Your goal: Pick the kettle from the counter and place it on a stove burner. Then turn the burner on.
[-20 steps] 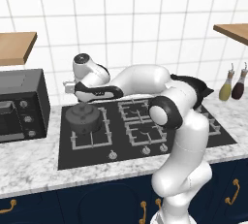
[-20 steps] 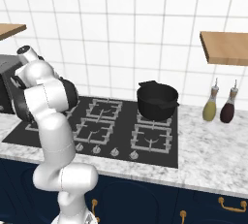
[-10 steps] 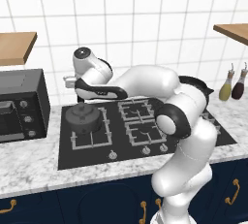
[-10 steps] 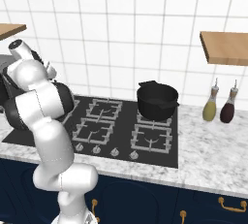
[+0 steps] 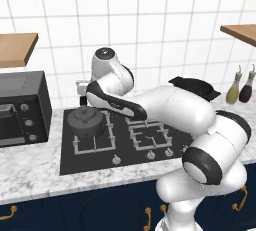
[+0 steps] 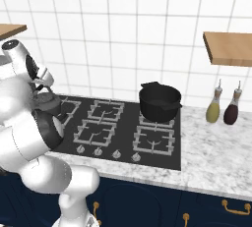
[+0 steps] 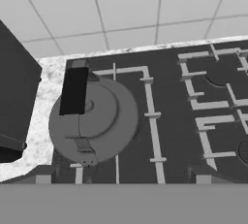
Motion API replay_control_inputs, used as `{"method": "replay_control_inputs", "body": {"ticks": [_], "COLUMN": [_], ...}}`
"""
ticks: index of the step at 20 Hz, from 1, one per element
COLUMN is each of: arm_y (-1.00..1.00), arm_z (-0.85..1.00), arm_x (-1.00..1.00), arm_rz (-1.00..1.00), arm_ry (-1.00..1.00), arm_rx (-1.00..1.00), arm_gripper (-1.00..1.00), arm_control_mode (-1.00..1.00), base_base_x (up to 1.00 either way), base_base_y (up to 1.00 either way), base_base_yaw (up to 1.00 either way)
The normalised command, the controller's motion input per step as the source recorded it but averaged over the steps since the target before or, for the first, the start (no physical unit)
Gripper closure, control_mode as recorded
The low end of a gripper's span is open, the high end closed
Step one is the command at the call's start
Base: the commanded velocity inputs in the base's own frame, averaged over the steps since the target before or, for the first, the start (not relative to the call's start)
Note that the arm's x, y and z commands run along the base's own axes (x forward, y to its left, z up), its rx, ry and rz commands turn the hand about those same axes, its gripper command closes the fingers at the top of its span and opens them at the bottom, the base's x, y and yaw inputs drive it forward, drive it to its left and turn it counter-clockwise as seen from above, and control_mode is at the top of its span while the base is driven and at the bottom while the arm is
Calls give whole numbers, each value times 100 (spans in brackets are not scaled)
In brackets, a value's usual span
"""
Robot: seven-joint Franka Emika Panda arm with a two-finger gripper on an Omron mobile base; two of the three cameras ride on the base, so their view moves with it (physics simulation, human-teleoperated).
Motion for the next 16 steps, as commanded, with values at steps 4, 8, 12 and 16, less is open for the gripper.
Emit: {"method": "replay_control_inputs", "body": {"ticks": [4, 8, 12, 16], "arm_y": [-25, -2, 0, 0], "arm_z": [-12, -43, -48, -46], "arm_x": [-66, -34, -22, -18], "arm_rz": [17, 18, 18, 17], "arm_ry": [10, 14, 16, 13], "arm_rx": [2, -1, -6, -11], "arm_gripper": [-100, -100, -100, -100], "arm_control_mode": [-100, -100, -100, -100], "base_base_x": [0, 0, 0, 0], "base_base_y": [0, 0, 0, 0], "base_base_yaw": [0, 0, 0, 0]}}
